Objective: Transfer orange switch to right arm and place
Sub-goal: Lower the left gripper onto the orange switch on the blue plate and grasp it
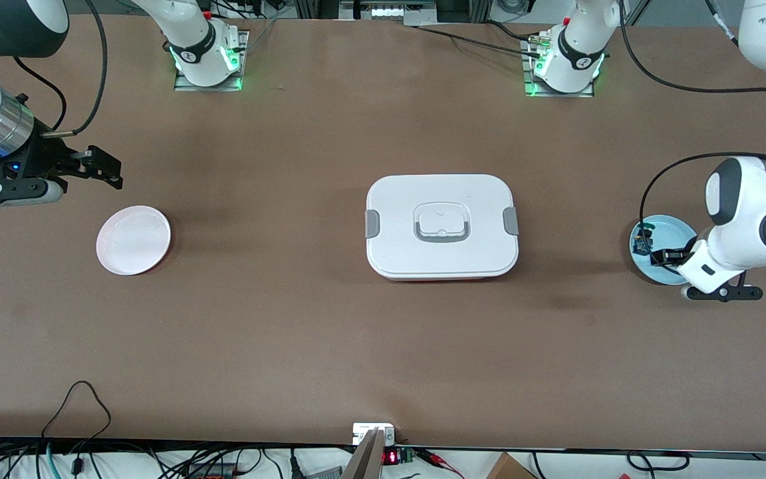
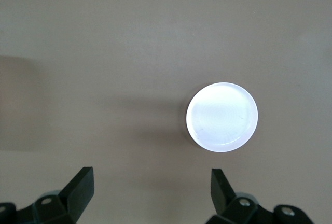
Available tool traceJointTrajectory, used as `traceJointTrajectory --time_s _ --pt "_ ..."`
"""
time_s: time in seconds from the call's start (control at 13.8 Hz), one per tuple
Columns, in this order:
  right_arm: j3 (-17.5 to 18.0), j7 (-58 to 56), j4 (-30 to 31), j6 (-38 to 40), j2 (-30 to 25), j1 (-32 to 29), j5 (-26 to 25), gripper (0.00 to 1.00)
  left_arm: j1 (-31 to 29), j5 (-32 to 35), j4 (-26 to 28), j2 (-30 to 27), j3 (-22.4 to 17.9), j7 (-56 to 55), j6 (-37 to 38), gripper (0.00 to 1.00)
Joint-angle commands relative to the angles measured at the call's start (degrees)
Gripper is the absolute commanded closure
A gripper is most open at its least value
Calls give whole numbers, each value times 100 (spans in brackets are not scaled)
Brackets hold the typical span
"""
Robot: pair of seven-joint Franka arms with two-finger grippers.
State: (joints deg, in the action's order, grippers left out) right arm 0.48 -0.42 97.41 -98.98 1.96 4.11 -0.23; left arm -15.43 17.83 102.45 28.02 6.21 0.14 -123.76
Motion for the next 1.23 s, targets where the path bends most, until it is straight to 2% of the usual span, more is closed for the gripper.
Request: traceJointTrajectory --time_s 0.0,0.22,0.65,1.16 --pt "13 51 -56 80 -2 -24 67 0 -224 124 238 89 47 539 -515 0" --pt "13 51 -56 80 7 -24 67 0 -443 133 784 90 38 557 -1288 0" --pt "13 51 -56 80 -2 -24 67 0 -689 142 811 125 21 593 -1361 0" --pt "13 51 -56 80 -2 -24 67 0 -830 142 820 423 21 593 -1580 0"
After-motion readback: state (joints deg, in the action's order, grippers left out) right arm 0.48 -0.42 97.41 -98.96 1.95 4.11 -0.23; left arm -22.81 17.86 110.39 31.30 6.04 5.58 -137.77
